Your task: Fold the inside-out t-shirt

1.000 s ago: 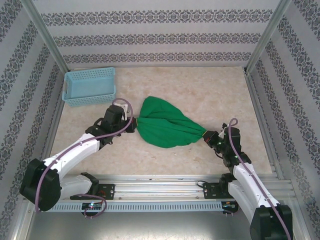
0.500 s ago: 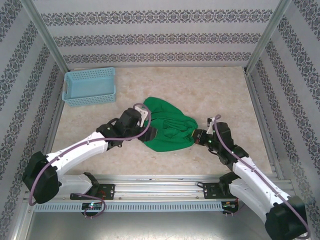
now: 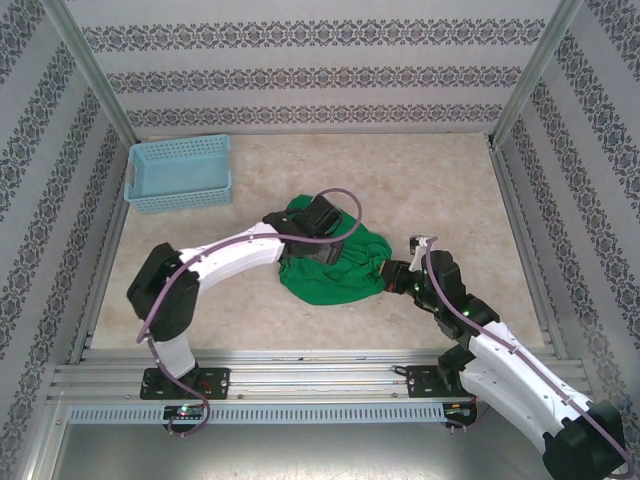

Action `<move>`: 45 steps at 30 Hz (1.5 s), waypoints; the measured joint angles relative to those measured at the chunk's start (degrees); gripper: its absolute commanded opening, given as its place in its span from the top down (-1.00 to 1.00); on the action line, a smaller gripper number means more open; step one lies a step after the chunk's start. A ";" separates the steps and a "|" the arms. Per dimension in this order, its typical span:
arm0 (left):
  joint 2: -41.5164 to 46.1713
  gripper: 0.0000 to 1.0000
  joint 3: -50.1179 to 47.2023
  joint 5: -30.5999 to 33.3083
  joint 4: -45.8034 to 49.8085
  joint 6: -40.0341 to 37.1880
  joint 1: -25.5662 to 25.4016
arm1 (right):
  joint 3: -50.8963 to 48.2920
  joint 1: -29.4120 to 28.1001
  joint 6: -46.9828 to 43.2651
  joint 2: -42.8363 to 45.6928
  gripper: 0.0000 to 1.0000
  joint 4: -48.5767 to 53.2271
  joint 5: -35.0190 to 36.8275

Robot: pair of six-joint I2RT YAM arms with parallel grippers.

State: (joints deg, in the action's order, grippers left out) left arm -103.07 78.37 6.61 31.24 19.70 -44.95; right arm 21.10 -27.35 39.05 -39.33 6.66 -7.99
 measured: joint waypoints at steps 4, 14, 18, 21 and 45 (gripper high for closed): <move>-5.27 -0.36 5.14 3.41 2.54 -0.02 0.00 | 0.00 -0.28 -0.48 0.85 1.00 0.39 0.70; -10.14 0.48 9.35 9.66 8.00 -1.46 0.00 | 0.22 -0.28 -1.77 1.79 1.00 3.89 5.40; -9.99 0.99 9.27 10.10 8.63 -2.10 0.07 | 1.53 -0.24 -1.95 -0.55 1.00 5.22 6.95; -7.08 1.00 6.82 9.94 8.17 -2.10 0.07 | 3.43 0.81 -1.99 -3.06 1.00 5.90 7.37; 22.62 1.00 -17.31 -1.92 -14.45 2.29 0.07 | 11.93 -1.66 -1.09 -5.97 -0.13 11.06 4.59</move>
State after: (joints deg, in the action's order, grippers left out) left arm -80.44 61.06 4.69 16.80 22.00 -44.88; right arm 33.04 -29.02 37.95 -45.30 17.72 -3.40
